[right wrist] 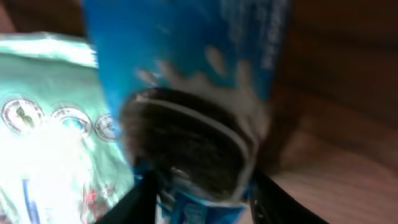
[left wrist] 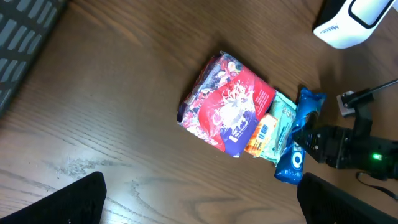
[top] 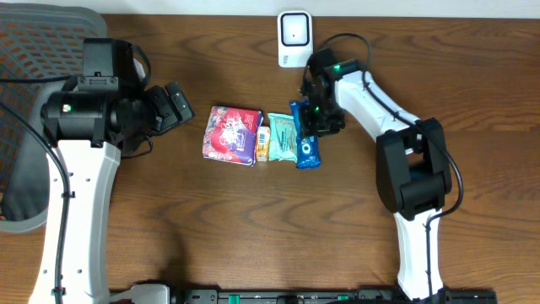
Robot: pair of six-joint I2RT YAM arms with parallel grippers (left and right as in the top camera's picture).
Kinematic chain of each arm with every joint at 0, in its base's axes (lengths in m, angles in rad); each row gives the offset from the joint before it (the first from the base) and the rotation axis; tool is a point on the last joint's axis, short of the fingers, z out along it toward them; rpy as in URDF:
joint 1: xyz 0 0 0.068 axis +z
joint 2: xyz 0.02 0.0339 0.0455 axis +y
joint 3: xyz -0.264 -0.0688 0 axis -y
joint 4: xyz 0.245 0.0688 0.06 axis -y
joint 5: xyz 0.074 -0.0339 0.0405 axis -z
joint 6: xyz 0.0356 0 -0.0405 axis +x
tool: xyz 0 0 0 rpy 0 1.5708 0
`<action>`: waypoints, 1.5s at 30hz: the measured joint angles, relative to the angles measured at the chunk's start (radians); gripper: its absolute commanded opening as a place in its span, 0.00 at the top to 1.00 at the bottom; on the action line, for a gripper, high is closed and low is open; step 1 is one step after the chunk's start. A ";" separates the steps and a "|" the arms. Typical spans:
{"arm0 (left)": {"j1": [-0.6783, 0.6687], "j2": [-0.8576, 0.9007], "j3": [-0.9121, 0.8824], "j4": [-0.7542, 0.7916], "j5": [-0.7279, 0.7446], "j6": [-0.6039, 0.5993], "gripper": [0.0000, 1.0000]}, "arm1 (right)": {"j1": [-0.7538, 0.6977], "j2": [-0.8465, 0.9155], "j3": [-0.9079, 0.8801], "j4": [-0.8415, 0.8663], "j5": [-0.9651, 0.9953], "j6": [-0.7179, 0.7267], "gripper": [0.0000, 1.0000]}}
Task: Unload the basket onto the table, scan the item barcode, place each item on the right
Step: 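Carry the blue bag up to the white scanner with the right gripper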
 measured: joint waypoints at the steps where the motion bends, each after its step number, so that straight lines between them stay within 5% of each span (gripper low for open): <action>1: 0.000 0.000 0.000 0.000 0.000 0.000 0.02 | 0.005 -0.008 -0.014 0.018 0.011 0.006 0.84; 3: 0.000 0.000 0.000 0.000 0.000 0.000 0.02 | 0.011 -0.017 -0.034 0.039 0.023 0.012 0.99; 12: 0.000 0.000 0.000 0.000 0.000 0.000 0.02 | 0.011 -0.022 -0.013 -0.011 0.048 0.023 0.99; 18: 0.000 0.000 0.000 0.000 0.000 0.000 0.02 | 0.011 -0.016 0.155 -0.003 0.101 0.014 0.99; 34: 0.000 0.000 0.000 0.000 0.000 0.000 0.02 | -0.004 -0.016 0.257 0.562 0.179 0.133 0.99; 45: 0.000 0.000 0.000 0.000 0.000 0.000 0.02 | -0.041 0.001 0.257 0.622 0.077 0.298 0.99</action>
